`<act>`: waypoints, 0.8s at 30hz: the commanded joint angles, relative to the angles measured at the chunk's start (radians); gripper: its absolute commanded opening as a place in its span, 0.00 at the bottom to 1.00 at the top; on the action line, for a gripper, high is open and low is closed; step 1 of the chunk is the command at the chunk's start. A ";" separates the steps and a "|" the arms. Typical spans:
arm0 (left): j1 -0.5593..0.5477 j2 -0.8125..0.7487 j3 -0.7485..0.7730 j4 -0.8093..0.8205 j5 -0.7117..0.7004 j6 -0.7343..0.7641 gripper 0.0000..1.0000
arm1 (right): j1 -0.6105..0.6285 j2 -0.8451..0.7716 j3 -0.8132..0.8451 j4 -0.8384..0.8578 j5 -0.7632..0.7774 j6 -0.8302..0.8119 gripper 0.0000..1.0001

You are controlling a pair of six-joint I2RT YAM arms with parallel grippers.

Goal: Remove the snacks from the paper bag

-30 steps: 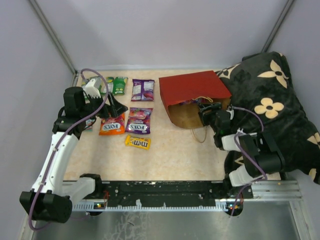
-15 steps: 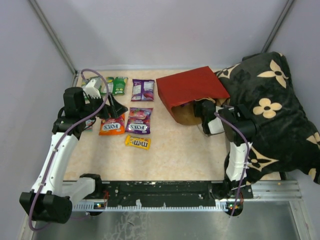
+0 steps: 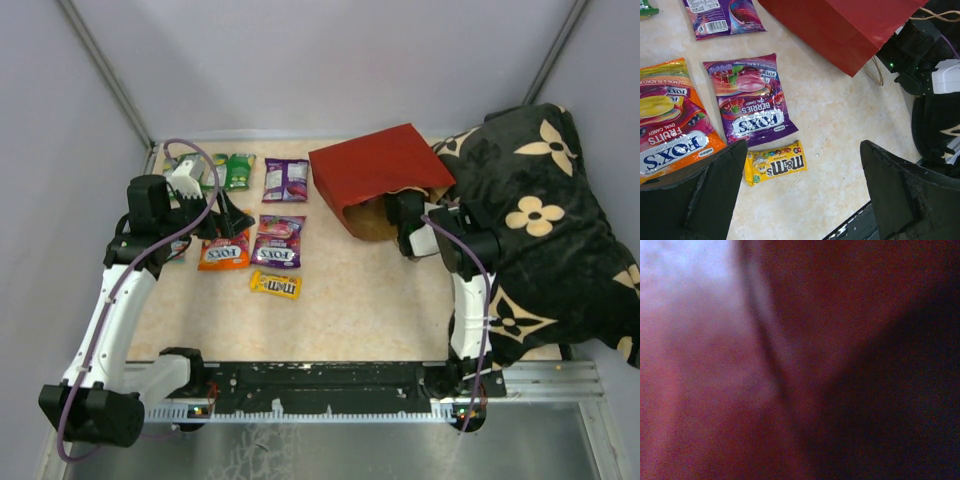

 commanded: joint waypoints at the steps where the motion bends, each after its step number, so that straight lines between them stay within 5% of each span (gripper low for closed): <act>1: 0.005 -0.005 0.035 -0.007 -0.009 0.021 1.00 | 0.005 0.011 0.015 -0.008 -0.013 -0.089 0.12; 3: 0.005 -0.006 0.034 -0.009 -0.010 0.021 1.00 | 0.002 -0.013 0.010 0.007 -0.024 -0.121 0.00; 13: 0.005 -0.018 0.025 -0.014 -0.014 0.021 1.00 | 0.005 -0.283 -0.091 -0.156 0.014 -0.255 0.00; 24: 0.004 -0.026 0.026 -0.014 -0.008 0.015 1.00 | 0.031 -0.743 -0.440 -0.280 -0.044 -0.247 0.00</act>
